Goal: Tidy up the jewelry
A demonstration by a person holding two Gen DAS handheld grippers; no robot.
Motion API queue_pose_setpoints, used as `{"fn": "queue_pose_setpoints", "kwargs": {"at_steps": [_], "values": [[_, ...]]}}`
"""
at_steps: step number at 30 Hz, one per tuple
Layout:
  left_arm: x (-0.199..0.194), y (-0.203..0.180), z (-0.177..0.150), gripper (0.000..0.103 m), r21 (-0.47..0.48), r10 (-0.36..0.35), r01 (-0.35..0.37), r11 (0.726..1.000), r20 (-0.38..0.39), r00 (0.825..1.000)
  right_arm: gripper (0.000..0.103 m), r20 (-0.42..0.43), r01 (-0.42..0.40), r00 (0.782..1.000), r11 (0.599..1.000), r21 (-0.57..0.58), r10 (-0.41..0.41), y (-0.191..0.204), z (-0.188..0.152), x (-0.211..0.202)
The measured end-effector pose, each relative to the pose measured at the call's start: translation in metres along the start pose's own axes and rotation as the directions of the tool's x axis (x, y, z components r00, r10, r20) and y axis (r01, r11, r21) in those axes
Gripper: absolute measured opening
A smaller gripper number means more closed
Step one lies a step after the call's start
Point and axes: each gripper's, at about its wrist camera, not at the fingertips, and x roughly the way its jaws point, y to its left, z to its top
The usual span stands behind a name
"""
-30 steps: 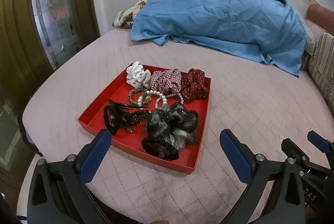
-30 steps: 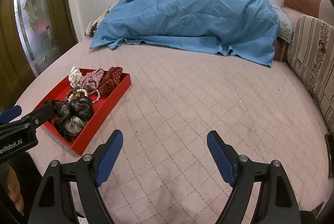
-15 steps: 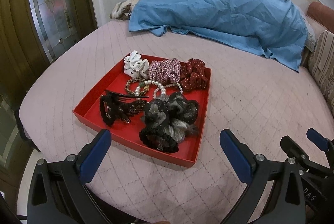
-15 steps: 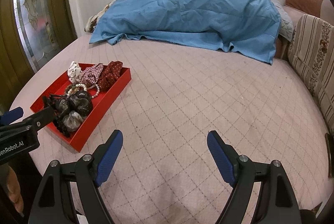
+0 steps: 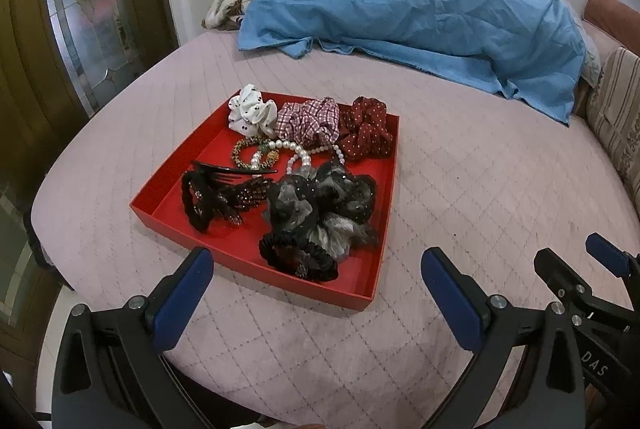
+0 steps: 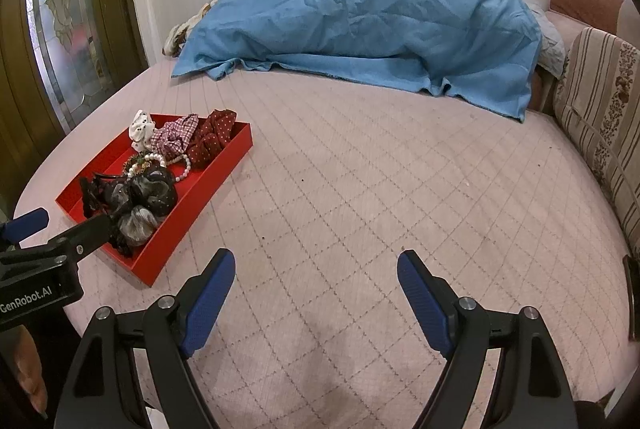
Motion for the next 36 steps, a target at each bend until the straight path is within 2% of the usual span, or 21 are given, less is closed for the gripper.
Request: {"fn": "queue_pose_setpoints", "kwargs": {"at_steps": [36], "values": [[0.012,0.005,-0.006,0.103,-0.012,-0.030,0.029,0.999,-0.051,0.998,0.088,-0.010,-0.004,1.000,1.000,-0.019,0.004,0.006,-0.009,0.006]]}}
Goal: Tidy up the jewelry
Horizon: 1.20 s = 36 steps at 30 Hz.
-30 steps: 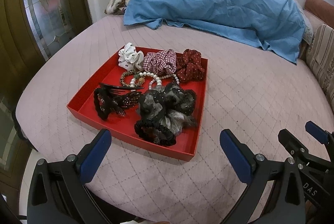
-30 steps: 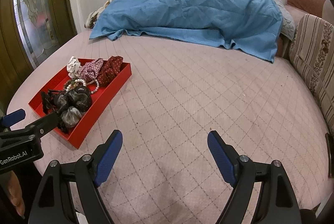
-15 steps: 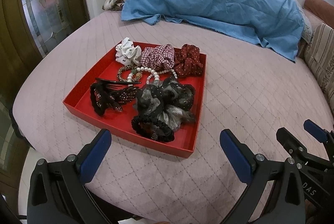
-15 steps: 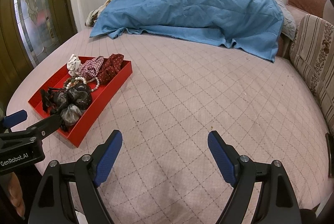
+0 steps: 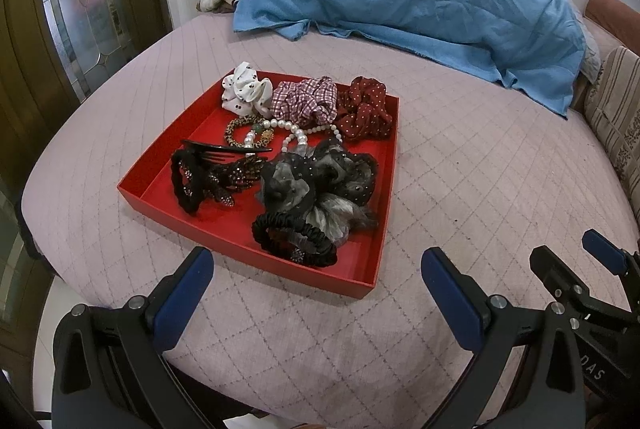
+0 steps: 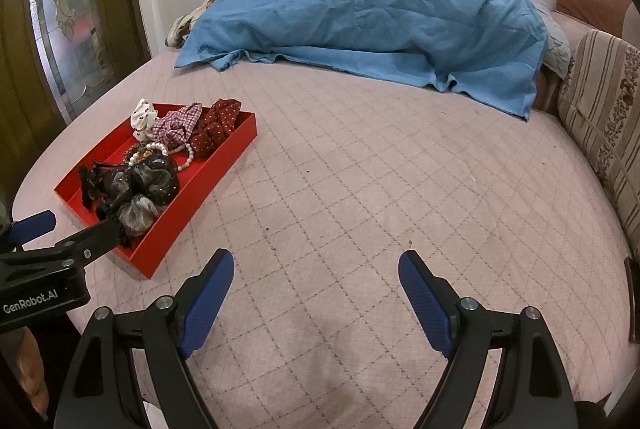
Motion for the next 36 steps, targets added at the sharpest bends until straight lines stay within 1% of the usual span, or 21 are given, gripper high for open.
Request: {"fn": "queue_pose_setpoints", "kwargs": {"at_steps": [21,29,36], "values": [[0.003,0.005,-0.003,0.103,-0.013,0.001,-0.001,1.000,-0.011,1.000,0.089,0.005,-0.011,1.000,1.000,-0.029,0.011,0.007,0.000,-0.001],[0.001,0.007,-0.002,0.103,-0.017,0.009,-0.009,1.000,0.008,1.000,0.089,0.034,-0.015,0.999,0.999,-0.049,0.017,0.011,0.001,-0.006],[-0.002,0.009,-0.001,0.103,-0.026,0.016,-0.016,1.000,0.018,1.000,0.089,0.039,-0.024,0.999,0.998,-0.052,0.026,0.011,0.002,-0.008]]}}
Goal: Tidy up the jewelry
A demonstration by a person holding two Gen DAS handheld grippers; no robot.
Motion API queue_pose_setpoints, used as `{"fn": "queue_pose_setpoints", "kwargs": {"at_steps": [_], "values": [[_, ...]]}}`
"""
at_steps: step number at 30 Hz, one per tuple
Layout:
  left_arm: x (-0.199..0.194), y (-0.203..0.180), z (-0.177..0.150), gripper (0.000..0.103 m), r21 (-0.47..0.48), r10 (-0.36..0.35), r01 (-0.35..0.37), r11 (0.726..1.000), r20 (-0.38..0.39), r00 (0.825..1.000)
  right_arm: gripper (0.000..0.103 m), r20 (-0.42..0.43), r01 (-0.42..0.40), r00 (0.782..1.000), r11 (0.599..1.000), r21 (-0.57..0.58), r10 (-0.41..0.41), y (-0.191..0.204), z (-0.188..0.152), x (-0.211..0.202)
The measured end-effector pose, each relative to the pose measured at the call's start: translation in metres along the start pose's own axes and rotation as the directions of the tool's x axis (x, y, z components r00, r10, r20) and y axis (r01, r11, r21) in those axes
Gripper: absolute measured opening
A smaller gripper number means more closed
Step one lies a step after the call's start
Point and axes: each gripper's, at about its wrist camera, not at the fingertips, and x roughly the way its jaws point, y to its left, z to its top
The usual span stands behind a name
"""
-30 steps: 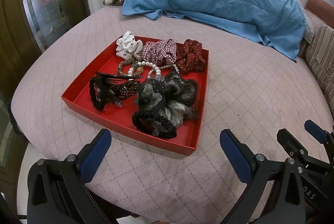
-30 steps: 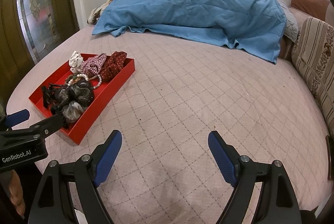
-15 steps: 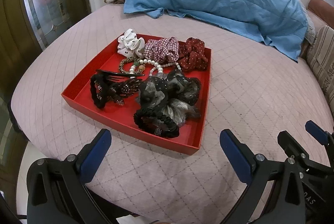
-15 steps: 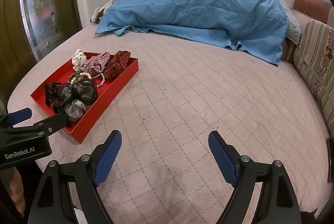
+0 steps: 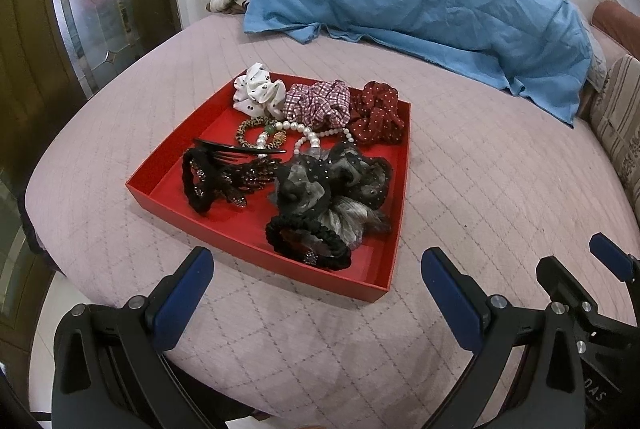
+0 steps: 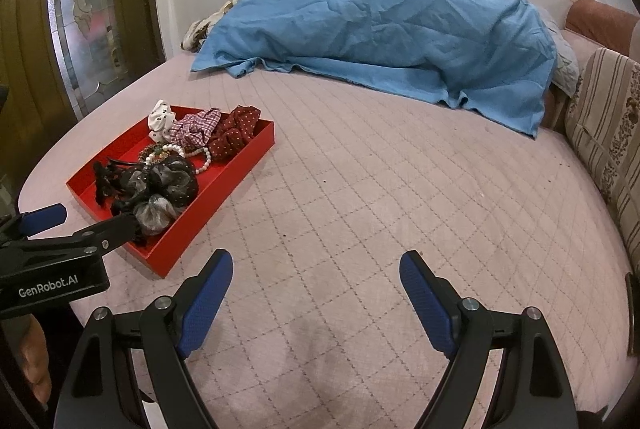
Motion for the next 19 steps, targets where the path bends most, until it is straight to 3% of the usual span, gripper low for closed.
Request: {"fn": "queue_pose_setpoints", "kwargs": {"at_steps": [19], "values": [[-0.0053,-0.0012,0.0068,0.103,0.001,0.023,-0.023,1.000,0.009,1.000,0.091,0.020,-0.034,0.999,0.999,-0.007,0.034,0.0035,-0.0013,-0.0070]]}}
